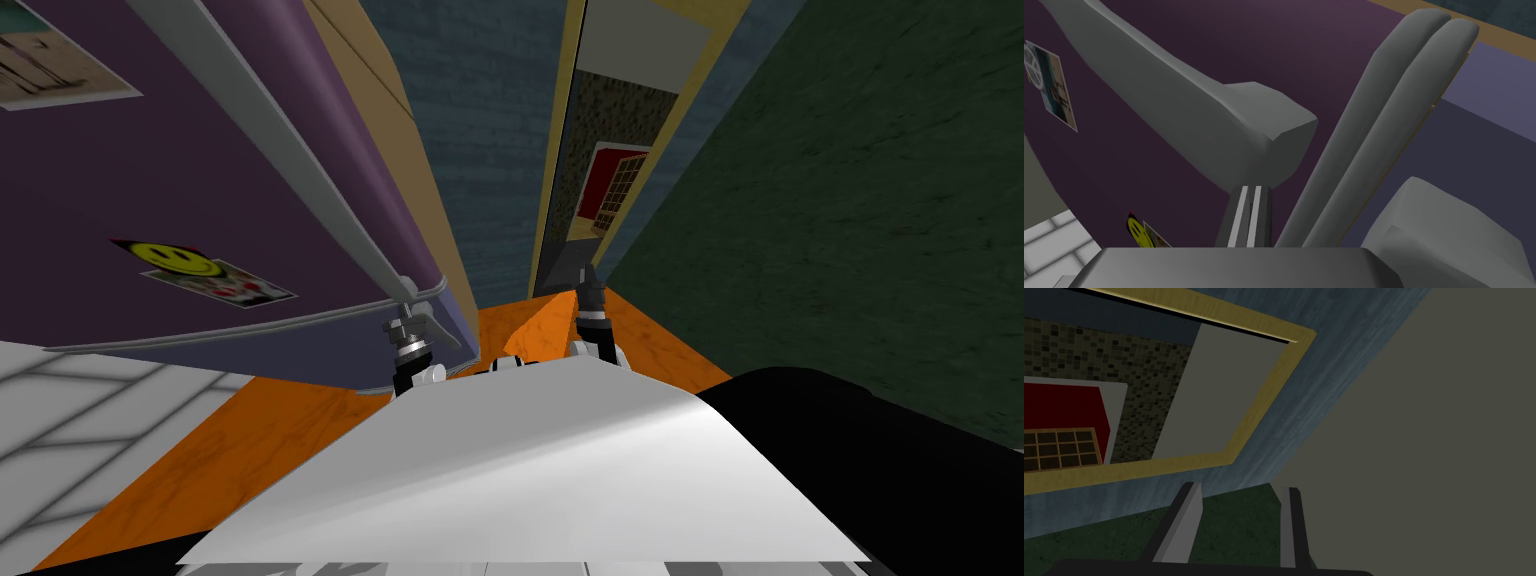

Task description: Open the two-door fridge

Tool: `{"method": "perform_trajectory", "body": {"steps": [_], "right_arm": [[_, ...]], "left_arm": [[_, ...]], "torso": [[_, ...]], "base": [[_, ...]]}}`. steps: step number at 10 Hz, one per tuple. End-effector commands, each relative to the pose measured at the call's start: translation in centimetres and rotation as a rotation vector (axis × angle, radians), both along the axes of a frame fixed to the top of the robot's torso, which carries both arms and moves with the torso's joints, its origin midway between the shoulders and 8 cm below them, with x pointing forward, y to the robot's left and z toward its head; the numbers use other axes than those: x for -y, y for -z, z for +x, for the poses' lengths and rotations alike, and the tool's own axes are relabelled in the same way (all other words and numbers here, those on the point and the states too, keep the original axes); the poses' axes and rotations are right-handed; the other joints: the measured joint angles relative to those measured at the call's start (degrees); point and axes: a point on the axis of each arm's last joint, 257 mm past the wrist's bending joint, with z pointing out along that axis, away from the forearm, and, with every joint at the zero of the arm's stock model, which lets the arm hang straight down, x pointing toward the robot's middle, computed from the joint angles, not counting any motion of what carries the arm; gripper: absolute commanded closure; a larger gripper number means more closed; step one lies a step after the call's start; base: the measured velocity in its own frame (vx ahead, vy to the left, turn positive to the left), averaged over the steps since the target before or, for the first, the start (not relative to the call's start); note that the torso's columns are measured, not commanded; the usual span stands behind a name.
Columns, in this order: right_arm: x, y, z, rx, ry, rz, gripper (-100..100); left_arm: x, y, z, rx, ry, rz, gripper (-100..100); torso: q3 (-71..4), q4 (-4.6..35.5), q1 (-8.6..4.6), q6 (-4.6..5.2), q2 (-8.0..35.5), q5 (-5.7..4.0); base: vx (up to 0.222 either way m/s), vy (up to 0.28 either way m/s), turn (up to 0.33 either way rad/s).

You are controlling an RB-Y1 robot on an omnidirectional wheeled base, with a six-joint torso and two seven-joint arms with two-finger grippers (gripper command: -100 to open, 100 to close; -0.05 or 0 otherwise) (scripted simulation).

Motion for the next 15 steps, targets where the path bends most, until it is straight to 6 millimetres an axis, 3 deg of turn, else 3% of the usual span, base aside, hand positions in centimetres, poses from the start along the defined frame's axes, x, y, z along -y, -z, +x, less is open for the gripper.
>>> {"method": "perform_trajectory", "body": {"steps": [1, 2, 3, 15], "right_arm": [[0.0, 0.0, 0.0, 0.000, 0.000, 0.000, 0], [0.0, 0.0, 0.0, 0.000, 0.000, 0.000, 0], [0.0, 0.0, 0.0, 0.000, 0.000, 0.000, 0], [0.0, 0.0, 0.0, 0.000, 0.000, 0.000, 0]], "left_arm": [[0.5, 0.6, -0.9, 0.015, 0.017, -0.001, 100], [0.3, 0.4, -0.7, 0.011, 0.012, 0.000, 100], [0.0, 0.1, -0.5, -0.002, 0.029, 0.021, -100], [-0.3, -0.9, 1.1, -0.131, 0.113, -0.040, -100]], "torso": [[0.07, -0.06, 0.02, 0.07, 0.07, 0.07], [0.11, -0.11, 0.05, 0.09, 0.10, 0.13], [0.13, -0.12, 0.06, 0.10, 0.13, 0.15], [-0.02, -0.20, 0.14, 0.12, -0.13, 0.17]], "base": [[0.022, -0.012, 0.059], [0.009, -0.006, 0.011], [0.010, -0.002, 0.042], [0.020, 0.000, 0.061]]}}
